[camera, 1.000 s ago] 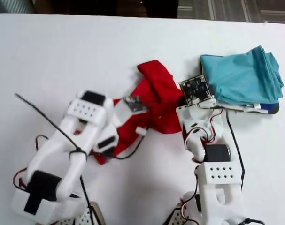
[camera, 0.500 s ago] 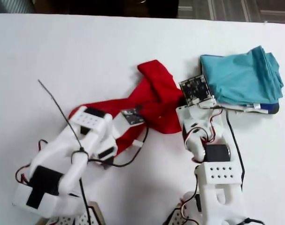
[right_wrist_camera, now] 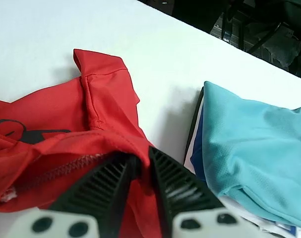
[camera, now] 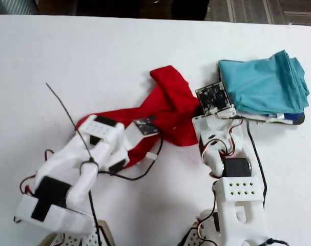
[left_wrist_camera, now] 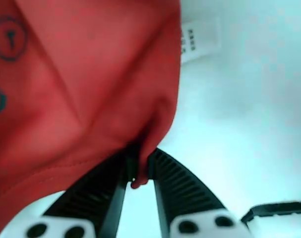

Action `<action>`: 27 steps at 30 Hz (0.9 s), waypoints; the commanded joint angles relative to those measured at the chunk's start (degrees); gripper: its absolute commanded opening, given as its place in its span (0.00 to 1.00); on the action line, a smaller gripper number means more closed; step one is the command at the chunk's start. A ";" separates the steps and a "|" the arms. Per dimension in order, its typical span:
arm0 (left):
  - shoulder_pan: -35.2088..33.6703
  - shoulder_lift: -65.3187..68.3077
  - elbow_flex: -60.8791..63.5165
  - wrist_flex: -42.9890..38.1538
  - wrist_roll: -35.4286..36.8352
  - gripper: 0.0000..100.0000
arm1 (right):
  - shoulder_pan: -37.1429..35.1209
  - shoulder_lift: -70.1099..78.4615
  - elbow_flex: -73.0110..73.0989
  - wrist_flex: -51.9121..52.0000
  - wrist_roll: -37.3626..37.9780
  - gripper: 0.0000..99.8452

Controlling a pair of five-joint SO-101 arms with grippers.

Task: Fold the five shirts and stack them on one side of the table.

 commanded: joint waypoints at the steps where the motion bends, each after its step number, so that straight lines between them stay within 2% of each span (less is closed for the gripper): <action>1: -0.79 -0.18 -5.05 3.52 0.26 0.03 | -0.04 -1.36 -0.44 -0.92 -0.09 0.02; 5: -2.20 -3.43 -11.38 10.73 0.26 0.03 | -0.04 -1.36 -0.53 -1.36 0.00 0.02; 10: -10.55 -14.77 -19.82 18.37 -0.26 0.03 | 1.19 -1.80 -2.11 -5.58 0.00 0.02; 16: -18.73 -26.81 -30.90 28.40 -0.26 0.03 | 0.66 -1.27 -16.44 0.40 0.09 0.02; 22: -23.38 -33.76 -39.96 31.21 0.09 0.03 | 1.01 -1.19 -28.75 5.41 0.00 0.02; 27: -25.49 -37.98 -47.16 31.12 0.26 0.03 | 1.19 -1.19 -35.25 5.58 0.62 0.02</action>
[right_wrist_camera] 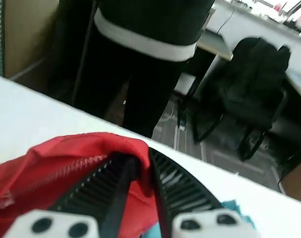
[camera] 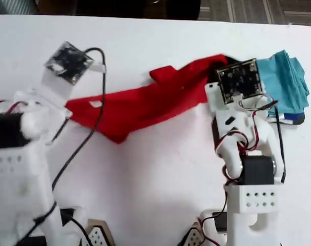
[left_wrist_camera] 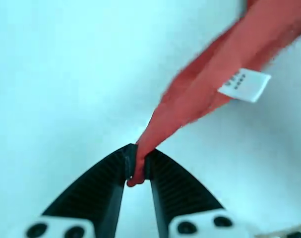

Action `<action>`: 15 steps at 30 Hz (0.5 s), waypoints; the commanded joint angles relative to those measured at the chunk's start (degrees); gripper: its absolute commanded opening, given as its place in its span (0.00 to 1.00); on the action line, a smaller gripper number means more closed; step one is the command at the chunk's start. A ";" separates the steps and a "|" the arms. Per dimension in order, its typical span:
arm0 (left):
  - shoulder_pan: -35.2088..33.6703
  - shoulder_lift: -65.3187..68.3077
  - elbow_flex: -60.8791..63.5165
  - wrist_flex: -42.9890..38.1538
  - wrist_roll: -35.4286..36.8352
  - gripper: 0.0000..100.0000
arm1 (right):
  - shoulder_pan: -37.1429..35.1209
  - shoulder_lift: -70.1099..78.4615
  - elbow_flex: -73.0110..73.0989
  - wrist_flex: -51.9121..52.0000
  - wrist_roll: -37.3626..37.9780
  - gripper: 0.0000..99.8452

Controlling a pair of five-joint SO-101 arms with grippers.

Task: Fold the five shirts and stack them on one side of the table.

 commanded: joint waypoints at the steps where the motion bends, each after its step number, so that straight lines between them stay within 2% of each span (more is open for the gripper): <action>1: -1.05 -3.69 -6.46 0.18 0.26 0.03 | 0.48 -1.19 -6.86 -0.04 1.58 0.02; 13: -1.05 -13.98 -19.65 -0.35 0.53 0.03 | 3.21 -1.80 -20.84 0.22 2.99 0.02; 15: -1.14 -15.21 -21.41 -0.35 2.99 0.03 | 4.26 -1.80 -23.03 0.22 2.64 0.02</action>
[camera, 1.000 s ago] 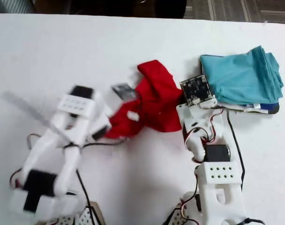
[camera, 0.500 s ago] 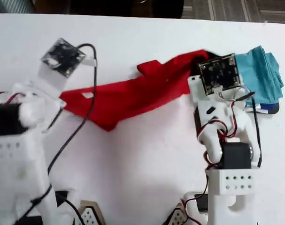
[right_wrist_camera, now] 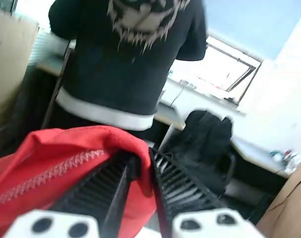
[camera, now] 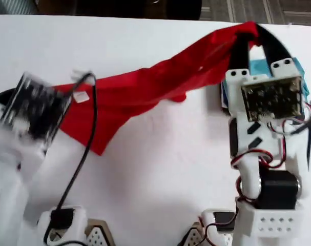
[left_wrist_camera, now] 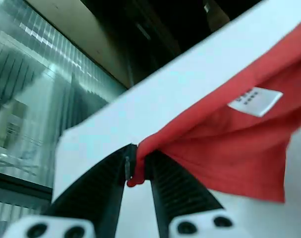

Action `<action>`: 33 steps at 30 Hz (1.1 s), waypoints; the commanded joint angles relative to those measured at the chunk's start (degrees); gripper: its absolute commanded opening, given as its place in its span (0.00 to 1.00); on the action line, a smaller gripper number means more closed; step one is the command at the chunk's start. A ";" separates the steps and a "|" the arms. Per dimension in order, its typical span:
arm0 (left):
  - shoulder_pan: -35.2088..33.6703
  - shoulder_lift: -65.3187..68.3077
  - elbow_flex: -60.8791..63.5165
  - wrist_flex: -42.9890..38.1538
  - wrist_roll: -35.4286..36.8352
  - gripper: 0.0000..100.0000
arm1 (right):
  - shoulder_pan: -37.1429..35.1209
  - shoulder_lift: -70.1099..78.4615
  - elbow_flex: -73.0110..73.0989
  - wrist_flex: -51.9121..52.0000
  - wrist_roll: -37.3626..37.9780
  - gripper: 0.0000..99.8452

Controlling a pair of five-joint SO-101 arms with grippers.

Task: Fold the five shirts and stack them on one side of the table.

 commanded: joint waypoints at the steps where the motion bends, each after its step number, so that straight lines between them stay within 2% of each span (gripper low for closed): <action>1: -0.70 -1.76 -4.09 -0.44 4.48 0.03 | 2.15 -1.80 -5.45 0.22 0.09 0.02; 3: -2.11 -2.11 -5.05 -0.44 7.82 0.03 | 2.77 -1.80 -6.51 0.22 -0.44 0.02; 6: -5.27 -2.11 -4.97 -2.99 11.69 0.03 | 4.09 -1.80 -6.59 0.92 -5.45 0.02; 9: -6.51 -2.11 -4.97 -4.92 12.92 0.03 | 4.35 -1.80 -6.59 3.30 -8.26 0.02; 18: -6.51 -2.46 -5.49 -5.71 13.19 0.03 | 4.62 -2.95 -8.26 3.74 -8.18 0.02; 30: -6.51 -2.55 -5.49 -5.63 13.27 0.03 | 4.79 -15.87 -11.60 4.00 -8.00 0.02; 33: -6.51 -2.55 -5.49 -5.63 13.27 0.03 | 4.70 -17.27 -11.60 4.70 -5.19 0.02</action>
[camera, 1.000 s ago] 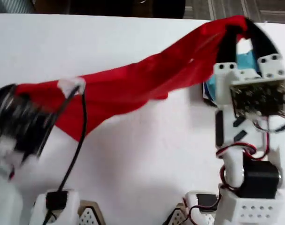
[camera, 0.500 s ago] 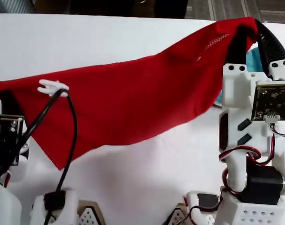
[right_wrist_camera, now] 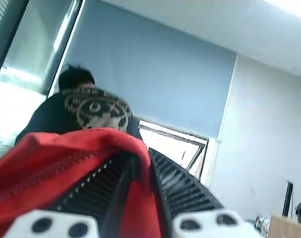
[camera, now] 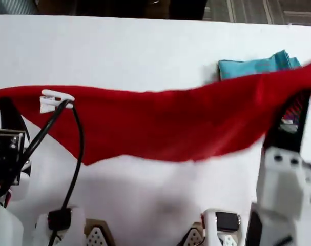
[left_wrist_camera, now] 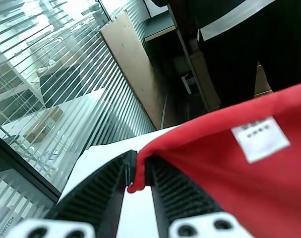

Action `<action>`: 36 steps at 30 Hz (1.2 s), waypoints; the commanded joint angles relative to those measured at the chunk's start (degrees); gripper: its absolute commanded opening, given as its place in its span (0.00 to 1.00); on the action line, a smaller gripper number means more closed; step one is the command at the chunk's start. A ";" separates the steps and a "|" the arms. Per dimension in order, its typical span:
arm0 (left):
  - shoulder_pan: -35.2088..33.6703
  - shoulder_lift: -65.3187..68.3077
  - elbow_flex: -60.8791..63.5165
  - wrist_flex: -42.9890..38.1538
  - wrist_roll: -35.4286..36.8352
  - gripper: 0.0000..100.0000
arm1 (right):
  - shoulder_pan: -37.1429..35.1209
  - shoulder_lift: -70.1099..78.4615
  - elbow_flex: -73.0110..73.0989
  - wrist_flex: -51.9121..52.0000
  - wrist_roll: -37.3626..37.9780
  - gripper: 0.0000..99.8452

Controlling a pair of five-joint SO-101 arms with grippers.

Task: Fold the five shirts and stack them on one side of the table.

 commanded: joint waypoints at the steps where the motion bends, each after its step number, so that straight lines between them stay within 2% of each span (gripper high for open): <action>1: -0.70 -0.09 -1.36 -1.49 0.70 0.03 | 0.57 -1.27 -1.67 0.75 3.16 0.02; 9: -0.97 -4.22 -0.92 -1.41 0.70 0.03 | 0.31 -4.09 -1.67 2.59 3.60 0.02; 15: -0.97 -1.41 2.77 -3.08 0.62 0.03 | 0.22 0.66 2.37 2.24 3.52 0.02; 21: -0.97 5.19 14.29 -10.11 0.35 0.03 | 0.13 7.78 11.60 -1.36 3.52 0.02; 27: -0.97 13.10 22.73 -21.71 0.35 0.03 | 0.13 13.05 23.12 -11.38 3.96 0.02; 33: -0.70 25.58 22.81 -30.77 0.35 0.03 | -1.80 23.34 26.73 -20.88 3.96 0.02; 36: -0.70 32.70 19.56 -32.62 0.35 0.03 | -3.91 30.29 25.67 -26.07 4.04 0.02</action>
